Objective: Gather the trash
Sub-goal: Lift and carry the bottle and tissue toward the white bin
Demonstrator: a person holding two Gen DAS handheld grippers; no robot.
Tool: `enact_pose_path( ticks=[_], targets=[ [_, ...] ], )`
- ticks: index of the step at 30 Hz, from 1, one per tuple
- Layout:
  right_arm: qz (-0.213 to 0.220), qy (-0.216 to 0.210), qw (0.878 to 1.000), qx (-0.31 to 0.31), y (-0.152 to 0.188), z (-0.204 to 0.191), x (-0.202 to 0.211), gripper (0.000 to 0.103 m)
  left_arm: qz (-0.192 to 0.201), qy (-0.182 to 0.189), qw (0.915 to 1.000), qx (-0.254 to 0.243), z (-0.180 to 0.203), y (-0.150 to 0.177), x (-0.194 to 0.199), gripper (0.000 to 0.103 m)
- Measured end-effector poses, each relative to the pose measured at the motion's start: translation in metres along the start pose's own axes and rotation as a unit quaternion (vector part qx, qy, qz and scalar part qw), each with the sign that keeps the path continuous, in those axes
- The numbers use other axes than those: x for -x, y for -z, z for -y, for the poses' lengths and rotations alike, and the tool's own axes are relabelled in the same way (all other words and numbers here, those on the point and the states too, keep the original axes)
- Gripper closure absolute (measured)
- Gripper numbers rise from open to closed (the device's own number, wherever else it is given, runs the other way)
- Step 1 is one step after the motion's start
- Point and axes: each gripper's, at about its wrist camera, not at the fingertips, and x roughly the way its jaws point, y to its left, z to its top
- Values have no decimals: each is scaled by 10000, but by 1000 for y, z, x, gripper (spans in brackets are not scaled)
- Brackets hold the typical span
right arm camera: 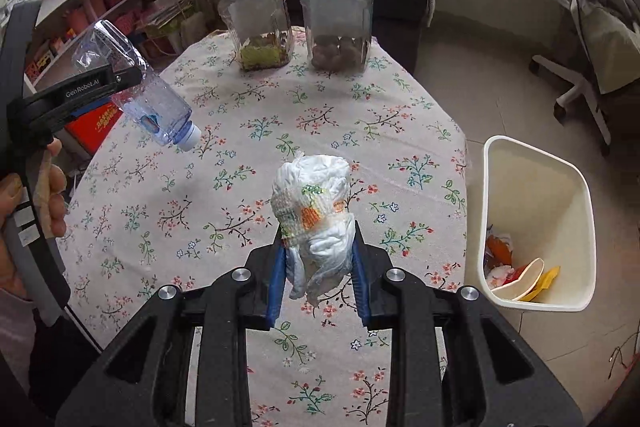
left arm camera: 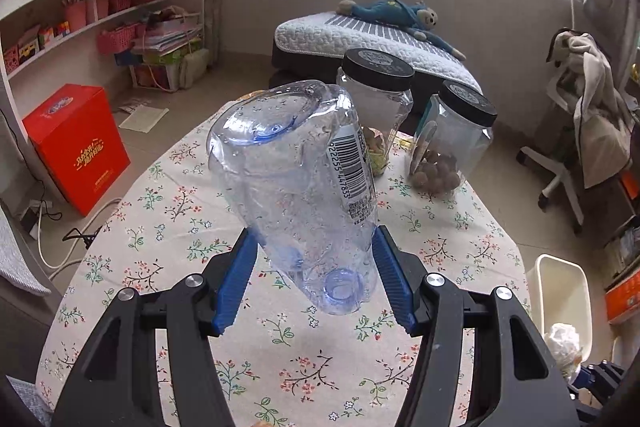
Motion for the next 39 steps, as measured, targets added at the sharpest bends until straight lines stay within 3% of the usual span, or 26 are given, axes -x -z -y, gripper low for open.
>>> enact_pose_path(
  ticks=[6, 26, 39],
  targets=[
    [670, 184, 9975, 115, 8, -7, 26, 76, 188, -69, 9997, -103, 5, -1, 5, 44],
    [1042, 18, 9943, 237, -2, -35, 33, 76, 738, -138, 9966, -348, 13, -6, 29, 44],
    [1375, 64, 9904, -116, -9, -23, 45, 76, 1086, -90, 9925, -549, 30, -6, 45, 44]
  ],
)
